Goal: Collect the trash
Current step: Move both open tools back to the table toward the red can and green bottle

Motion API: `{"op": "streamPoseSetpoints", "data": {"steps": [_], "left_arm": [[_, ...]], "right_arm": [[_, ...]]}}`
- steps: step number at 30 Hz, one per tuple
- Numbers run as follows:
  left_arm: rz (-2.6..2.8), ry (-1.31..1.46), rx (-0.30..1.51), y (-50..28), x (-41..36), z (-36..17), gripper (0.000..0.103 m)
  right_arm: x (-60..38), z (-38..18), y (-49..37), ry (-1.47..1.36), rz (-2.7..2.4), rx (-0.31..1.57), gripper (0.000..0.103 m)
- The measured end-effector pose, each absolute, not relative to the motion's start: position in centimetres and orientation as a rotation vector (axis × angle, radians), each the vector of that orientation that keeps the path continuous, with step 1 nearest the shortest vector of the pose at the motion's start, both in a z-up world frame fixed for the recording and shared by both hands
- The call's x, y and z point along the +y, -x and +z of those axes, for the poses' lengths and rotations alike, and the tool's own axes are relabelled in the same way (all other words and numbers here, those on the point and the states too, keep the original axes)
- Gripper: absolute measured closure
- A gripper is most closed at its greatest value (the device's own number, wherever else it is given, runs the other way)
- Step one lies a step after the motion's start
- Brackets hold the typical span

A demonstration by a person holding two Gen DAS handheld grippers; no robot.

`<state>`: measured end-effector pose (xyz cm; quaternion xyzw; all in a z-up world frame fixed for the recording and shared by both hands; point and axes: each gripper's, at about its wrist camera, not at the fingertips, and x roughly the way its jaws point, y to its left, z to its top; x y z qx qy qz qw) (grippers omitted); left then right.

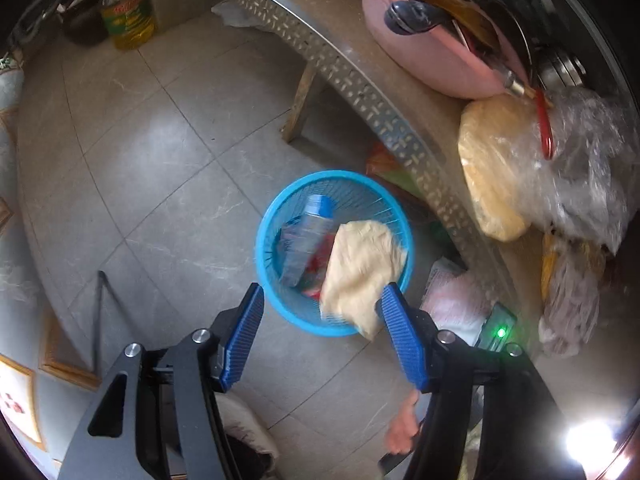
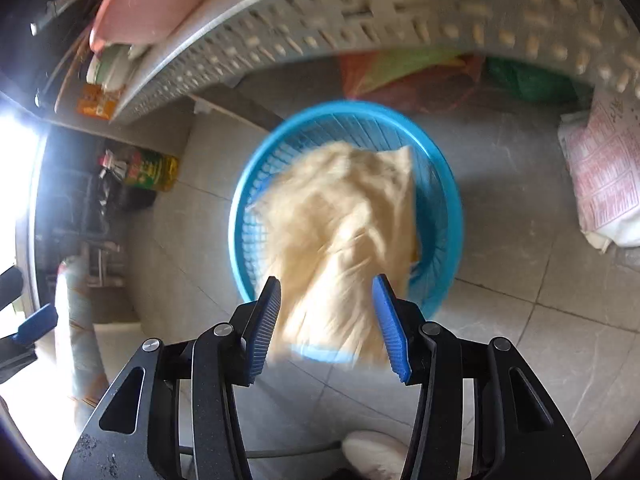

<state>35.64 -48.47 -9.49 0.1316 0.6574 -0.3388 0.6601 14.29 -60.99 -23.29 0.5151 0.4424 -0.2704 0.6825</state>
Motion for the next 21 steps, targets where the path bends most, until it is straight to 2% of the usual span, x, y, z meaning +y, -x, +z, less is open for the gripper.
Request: {"op": "streamPoseSetpoints", "data": {"steps": [8, 11, 15, 21], "left_arm": [[-0.850, -0.357, 1.381, -34.6, -41.9, -3.7, 0.042], [-0.890, -0.364, 1.298, -33.5, -37.9, 0.1, 0.036], [-0.922, -0.378, 1.181, -31.1, -31.7, 4.6, 0.026], [-0.883, -0.292, 1.023, -27.6, -21.2, 10.2, 0.017]], "right_arm": [[-58.8, -21.6, -11.5, -1.110, -0.626, 0.986, 0.056], [-57.7, -20.1, -10.2, -1.069, -0.609, 0.974, 0.055], [-54.8, -17.2, -8.8, -1.004, -0.564, 0.953, 0.049], [-49.2, -11.9, -6.2, -0.895, -0.467, 0.965, 0.038]]}}
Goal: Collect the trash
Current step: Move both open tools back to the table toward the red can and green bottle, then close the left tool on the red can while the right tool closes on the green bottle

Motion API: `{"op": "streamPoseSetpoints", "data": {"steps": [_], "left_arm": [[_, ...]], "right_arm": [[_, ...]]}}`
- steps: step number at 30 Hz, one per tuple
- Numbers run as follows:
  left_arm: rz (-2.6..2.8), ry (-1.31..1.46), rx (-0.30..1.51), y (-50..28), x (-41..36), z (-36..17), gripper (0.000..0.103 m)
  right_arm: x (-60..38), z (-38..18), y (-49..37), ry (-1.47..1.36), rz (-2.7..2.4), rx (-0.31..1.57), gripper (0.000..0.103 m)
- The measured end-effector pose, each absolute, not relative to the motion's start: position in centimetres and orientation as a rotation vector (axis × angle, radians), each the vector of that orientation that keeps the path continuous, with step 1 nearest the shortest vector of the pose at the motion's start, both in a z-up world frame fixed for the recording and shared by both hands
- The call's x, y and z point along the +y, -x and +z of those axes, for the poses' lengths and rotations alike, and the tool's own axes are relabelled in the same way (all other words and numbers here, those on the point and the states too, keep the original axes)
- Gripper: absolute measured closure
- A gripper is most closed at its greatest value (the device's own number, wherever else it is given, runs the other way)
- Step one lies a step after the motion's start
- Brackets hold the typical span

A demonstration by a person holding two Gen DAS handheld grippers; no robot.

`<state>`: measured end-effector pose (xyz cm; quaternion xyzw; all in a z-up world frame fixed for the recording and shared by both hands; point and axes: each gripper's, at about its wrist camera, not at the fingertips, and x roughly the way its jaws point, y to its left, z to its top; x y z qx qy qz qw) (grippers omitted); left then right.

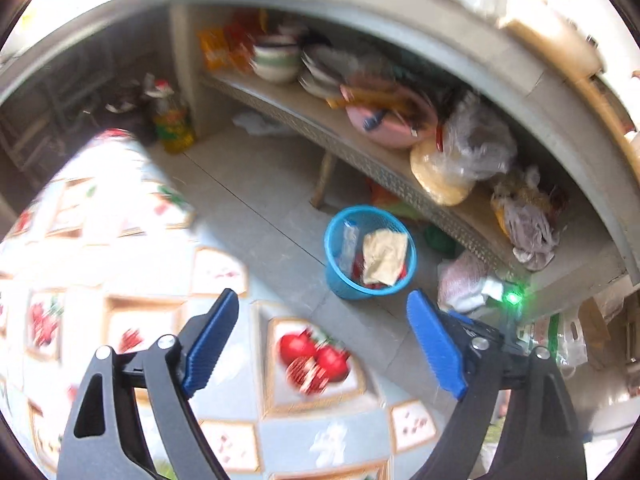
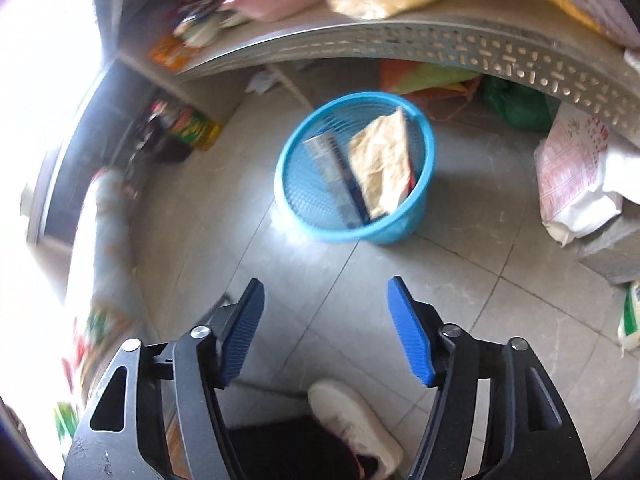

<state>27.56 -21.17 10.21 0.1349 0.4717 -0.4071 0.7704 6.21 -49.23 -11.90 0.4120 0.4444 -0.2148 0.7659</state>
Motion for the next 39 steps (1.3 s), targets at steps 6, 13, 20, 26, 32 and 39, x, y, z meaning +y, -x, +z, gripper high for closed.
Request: {"op": "streamPoseSetpoints", "data": {"steps": [6, 13, 20, 26, 32, 39], "left_arm": [[-0.753, -0.191, 0.923, -24.4, -11.8, 12.1, 0.014], [-0.614, -0.173, 0.904, -22.2, -4.7, 11.0, 0.014], [-0.527, -0.120, 0.933, -21.3, 1.8, 9.1, 0.014], [-0.442, -0.058, 0.942, -20.5, 6.7, 8.2, 0.014], [-0.392, -0.012, 0.950, -19.8, 9.9, 7.1, 0.014], [-0.369, 0.042, 0.980, -20.0, 12.3, 5.3, 0.014]], "right_arm": [[-45.8, -5.8, -5.5, -0.797, -0.368, 0.936, 0.034], [-41.7, 0.4, -7.7, -0.675, -0.253, 0.888, 0.026], [-35.6, 3.3, -11.2, -0.605, -0.071, 0.915, 0.025], [-29.4, 3.9, -14.8, -0.574, 0.149, 0.973, 0.025], [-22.8, 3.7, -19.2, -0.503, 0.335, 1.046, 0.025], [-15.7, 2.5, -25.4, -0.384, 0.492, 1.161, 0.025]]}}
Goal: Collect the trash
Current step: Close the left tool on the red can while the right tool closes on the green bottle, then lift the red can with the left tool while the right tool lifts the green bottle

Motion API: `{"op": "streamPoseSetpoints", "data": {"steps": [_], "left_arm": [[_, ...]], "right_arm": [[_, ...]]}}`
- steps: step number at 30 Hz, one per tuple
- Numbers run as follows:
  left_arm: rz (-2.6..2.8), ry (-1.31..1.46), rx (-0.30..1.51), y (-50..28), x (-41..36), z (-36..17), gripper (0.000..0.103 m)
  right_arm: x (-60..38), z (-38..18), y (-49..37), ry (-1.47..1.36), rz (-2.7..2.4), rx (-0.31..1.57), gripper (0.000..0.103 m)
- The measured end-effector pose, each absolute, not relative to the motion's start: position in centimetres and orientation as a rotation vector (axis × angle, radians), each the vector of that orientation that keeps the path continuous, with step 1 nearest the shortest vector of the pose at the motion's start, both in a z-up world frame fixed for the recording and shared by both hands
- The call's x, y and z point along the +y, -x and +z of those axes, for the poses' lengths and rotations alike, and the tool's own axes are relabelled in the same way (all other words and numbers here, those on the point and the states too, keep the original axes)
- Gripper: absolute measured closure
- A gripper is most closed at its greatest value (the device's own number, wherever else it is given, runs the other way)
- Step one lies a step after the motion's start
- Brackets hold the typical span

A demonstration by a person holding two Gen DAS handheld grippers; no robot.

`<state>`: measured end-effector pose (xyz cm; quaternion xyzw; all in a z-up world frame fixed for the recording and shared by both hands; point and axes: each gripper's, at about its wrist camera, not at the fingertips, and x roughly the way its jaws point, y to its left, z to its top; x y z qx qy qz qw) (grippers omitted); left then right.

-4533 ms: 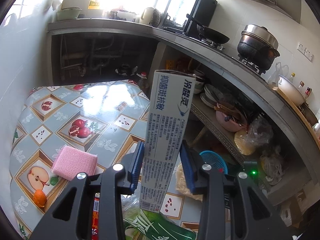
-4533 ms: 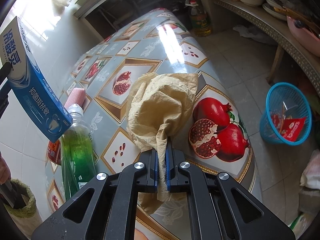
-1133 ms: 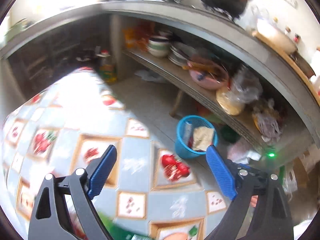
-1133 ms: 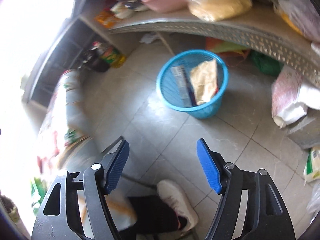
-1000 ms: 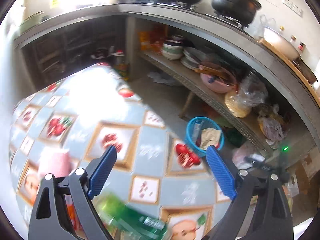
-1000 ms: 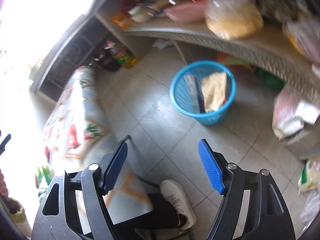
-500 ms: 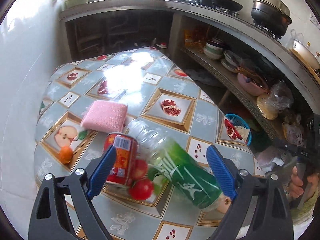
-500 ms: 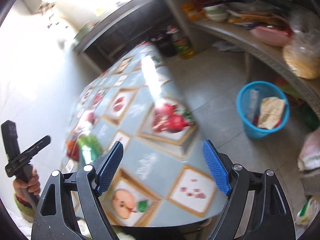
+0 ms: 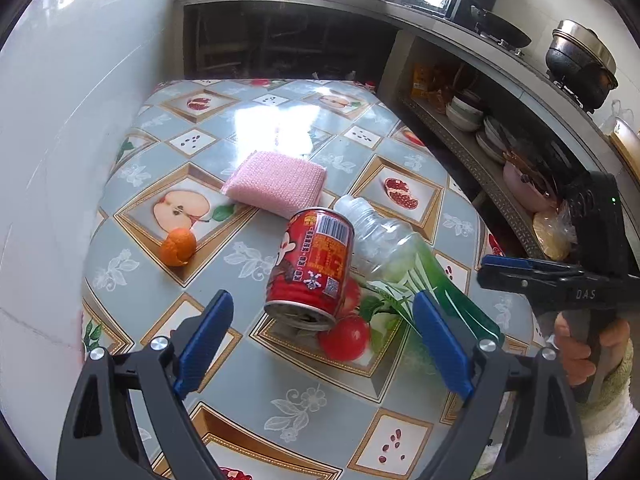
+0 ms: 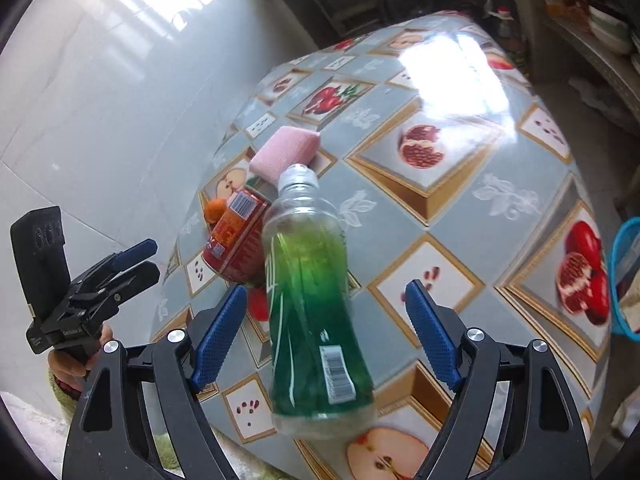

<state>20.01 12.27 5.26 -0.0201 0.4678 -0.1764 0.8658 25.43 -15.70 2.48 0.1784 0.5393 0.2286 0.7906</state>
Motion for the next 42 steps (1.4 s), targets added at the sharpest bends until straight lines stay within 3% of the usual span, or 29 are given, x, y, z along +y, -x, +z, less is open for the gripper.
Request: {"op": "streamPoseSetpoints", "data": {"steps": [5, 10, 16, 24, 38, 42], "left_arm": [[-0.396, 0.114, 0.985, -22.0, 12.8, 4.5, 0.014], [-0.410, 0.081, 1.045, -25.6, 11.2, 2.6, 0.014], [-0.414, 0.006, 1.129, -28.6, 9.1, 0.2, 0.018], [-0.384, -0.055, 1.177, -29.8, 8.0, -0.9, 0.038], [-0.443, -0.253, 1.143, -20.7, 3.1, -0.5, 0.039], [-0.448, -0.317, 1.123, -19.0, 2.0, -0.5, 0.039]], "right_arm": [[-12.7, 0.8, -28.4, -0.316, 0.526, 1.257, 0.032], [-12.1, -0.2, -28.9, -0.318, 0.507, 1.306, 0.047], [-14.0, 0.2, -27.2, -0.355, 0.468, 1.290, 0.048], [-18.5, 1.0, -23.2, -0.369, 0.343, 1.261, 0.048], [-20.3, 1.7, -19.4, -0.295, 0.241, 1.260, 0.046], [-20.1, 1.6, -20.2, -0.271, 0.229, 1.269, 0.039]]}}
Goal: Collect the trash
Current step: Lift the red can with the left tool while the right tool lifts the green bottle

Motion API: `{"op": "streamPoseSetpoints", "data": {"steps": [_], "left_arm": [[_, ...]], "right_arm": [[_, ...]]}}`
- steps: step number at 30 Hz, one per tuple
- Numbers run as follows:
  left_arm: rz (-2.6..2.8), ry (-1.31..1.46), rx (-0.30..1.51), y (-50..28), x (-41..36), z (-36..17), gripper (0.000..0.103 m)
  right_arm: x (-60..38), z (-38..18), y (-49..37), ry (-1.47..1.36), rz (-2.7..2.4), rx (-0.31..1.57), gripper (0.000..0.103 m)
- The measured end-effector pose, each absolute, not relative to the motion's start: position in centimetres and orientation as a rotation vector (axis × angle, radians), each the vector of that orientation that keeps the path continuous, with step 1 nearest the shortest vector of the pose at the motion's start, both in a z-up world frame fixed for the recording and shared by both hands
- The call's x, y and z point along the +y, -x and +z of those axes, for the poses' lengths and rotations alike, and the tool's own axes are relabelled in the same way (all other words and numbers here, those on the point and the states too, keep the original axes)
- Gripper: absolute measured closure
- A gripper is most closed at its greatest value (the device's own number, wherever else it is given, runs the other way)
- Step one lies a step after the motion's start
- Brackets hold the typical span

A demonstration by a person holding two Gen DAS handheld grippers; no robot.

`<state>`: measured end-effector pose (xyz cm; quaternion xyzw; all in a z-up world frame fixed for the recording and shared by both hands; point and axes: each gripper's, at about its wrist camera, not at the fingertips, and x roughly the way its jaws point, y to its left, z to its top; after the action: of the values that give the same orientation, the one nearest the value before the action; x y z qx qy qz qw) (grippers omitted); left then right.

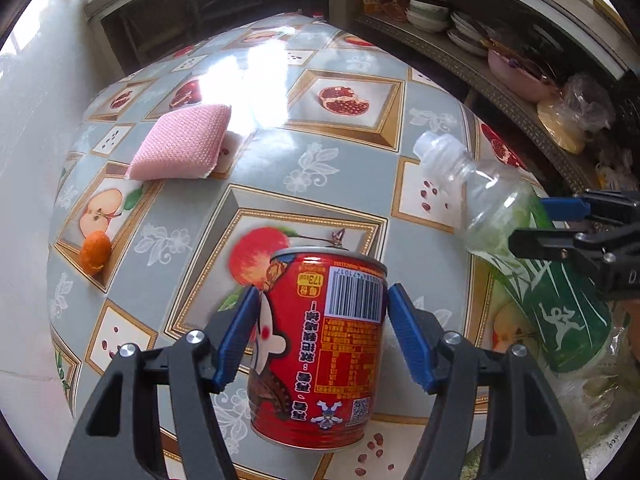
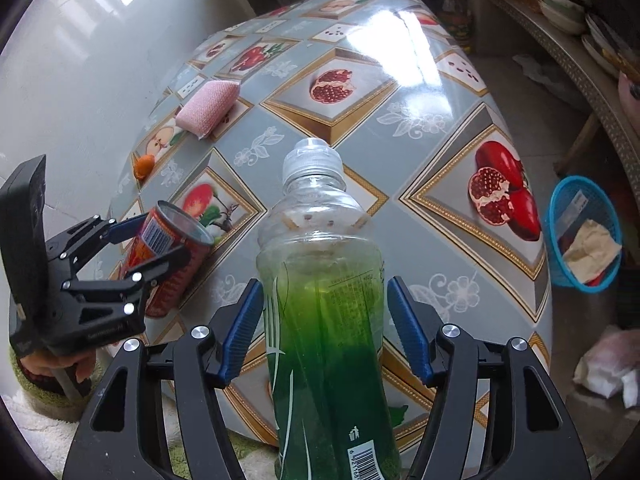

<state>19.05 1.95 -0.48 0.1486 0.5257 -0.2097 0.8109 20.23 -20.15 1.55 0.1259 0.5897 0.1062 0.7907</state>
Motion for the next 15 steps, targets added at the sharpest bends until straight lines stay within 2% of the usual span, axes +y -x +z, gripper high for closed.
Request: {"op": "streamPoseSetpoints", "data": {"steps": [4, 15], "left_arm": [[-0.446, -0.348, 1.108, -18.6, 1.5, -0.5, 0.039], [-0.448, -0.357, 1.100, -18.1, 1.3, -0.5, 0.039]], "right_arm": [[-19.3, 1.1, -21.3, -0.250, 0.227, 1.278, 0.035], [-18.7, 0.6, -22.4, -0.267, 0.240, 1.296, 0.035]]}}
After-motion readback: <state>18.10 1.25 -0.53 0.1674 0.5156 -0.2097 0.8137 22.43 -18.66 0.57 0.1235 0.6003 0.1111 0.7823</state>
